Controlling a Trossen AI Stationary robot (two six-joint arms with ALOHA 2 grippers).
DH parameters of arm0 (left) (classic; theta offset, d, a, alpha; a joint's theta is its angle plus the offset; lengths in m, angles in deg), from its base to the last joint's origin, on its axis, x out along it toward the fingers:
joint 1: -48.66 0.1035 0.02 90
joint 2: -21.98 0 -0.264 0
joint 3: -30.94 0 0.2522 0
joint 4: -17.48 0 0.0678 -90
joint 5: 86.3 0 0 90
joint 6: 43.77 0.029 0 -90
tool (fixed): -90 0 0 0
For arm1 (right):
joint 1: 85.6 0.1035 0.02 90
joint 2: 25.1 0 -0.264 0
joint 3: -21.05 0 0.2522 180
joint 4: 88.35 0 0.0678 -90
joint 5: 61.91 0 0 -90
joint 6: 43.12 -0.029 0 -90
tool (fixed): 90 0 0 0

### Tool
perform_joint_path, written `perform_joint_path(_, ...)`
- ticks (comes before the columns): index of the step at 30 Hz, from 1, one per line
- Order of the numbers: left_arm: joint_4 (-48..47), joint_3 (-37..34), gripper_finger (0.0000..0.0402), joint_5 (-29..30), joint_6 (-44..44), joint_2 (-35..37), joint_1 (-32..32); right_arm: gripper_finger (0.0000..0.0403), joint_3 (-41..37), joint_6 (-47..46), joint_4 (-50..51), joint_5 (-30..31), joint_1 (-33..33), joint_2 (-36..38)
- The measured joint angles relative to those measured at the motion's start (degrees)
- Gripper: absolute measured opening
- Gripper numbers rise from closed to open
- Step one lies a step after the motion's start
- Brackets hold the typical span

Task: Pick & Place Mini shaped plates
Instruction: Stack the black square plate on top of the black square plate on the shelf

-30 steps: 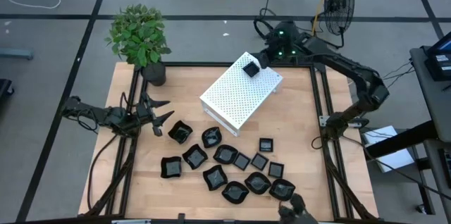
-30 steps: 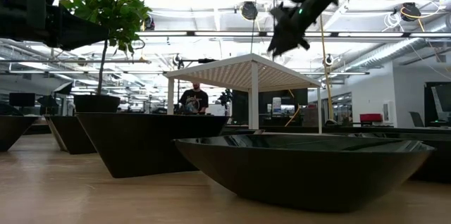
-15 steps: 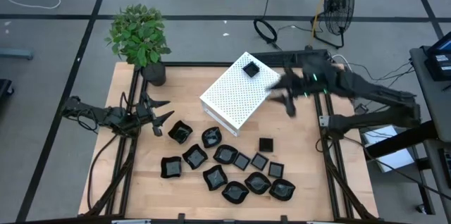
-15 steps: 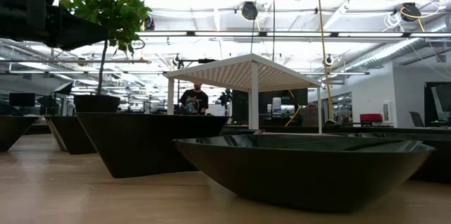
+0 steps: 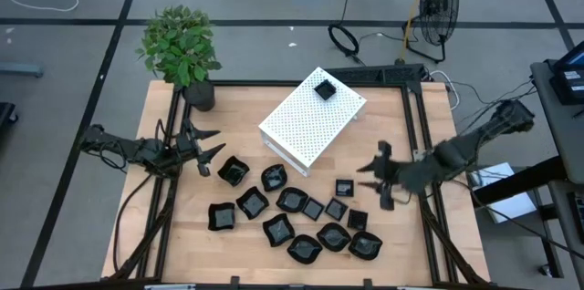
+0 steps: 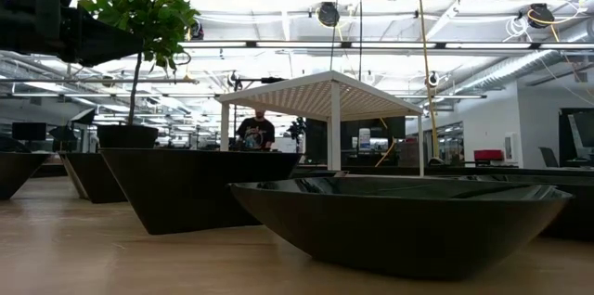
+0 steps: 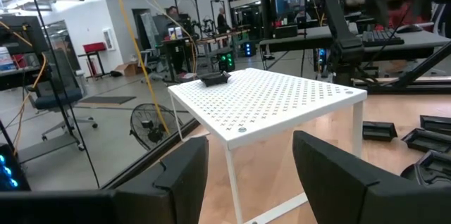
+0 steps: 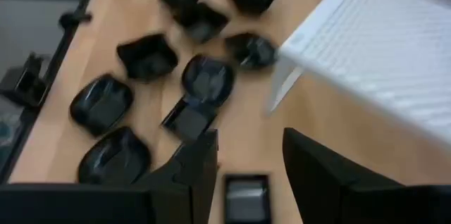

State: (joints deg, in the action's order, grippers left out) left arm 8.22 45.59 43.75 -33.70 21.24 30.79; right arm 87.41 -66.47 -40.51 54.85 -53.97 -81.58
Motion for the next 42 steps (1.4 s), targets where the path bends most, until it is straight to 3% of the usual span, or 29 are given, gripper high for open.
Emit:
perform_joint_path(4, 0.0, 0.0, 0.0212, 0.0, 0.0, 0.0, 0.0, 0.0150, 0.0, -4.4, 5.9, 0.0, 1.9, -7.3)
perform_joint_path(9, 0.0, 0.0, 0.0212, 0.0, 0.0, 0.0, 0.0, 0.0150, 0.0, -2.1, 7.8, 0.2, 0.9, -16.6)
perform_joint_path(13, 0.0, 0.0, 0.0212, 0.0, 0.0, 0.0, 0.0, 0.0150, 0.0, -5.1, 7.5, -0.2, -2.3, -22.6)
perform_joint_path(16, 0.0, 0.0, 0.0212, 0.0, 0.0, 0.0, 0.0, 0.0150, 0.0, -4.9, 7.8, -5.0, -7.1, -25.5)
perform_joint_path(22, 0.0, 0.0, 0.0212, 0.0, 0.0, 0.0, 0.0, 0.0150, 0.0, 3.9, 4.4, -8.2, -14.5, -28.7)
perform_joint_path(26, 0.0, 0.0, 0.0212, 0.0, 0.0, 0.0, 0.0, 0.0150, 0.0, 7.0, 2.0, -13.5, -18.0, -30.1)
perform_joint_path(35, 0.0, 0.0, 0.0212, 0.0, 0.0, 0.0, 0.0, 0.0150, -4.7, 9.1, -5.2, -19.2, -20.7, -30.2)
perform_joint_path(42, 0.0, 0.0, 0.0212, 0.0, 0.0, 0.0, 0.0, 0.0150, -9.3, 9.2, -11.3, -19.4, -20.9, -30.1)
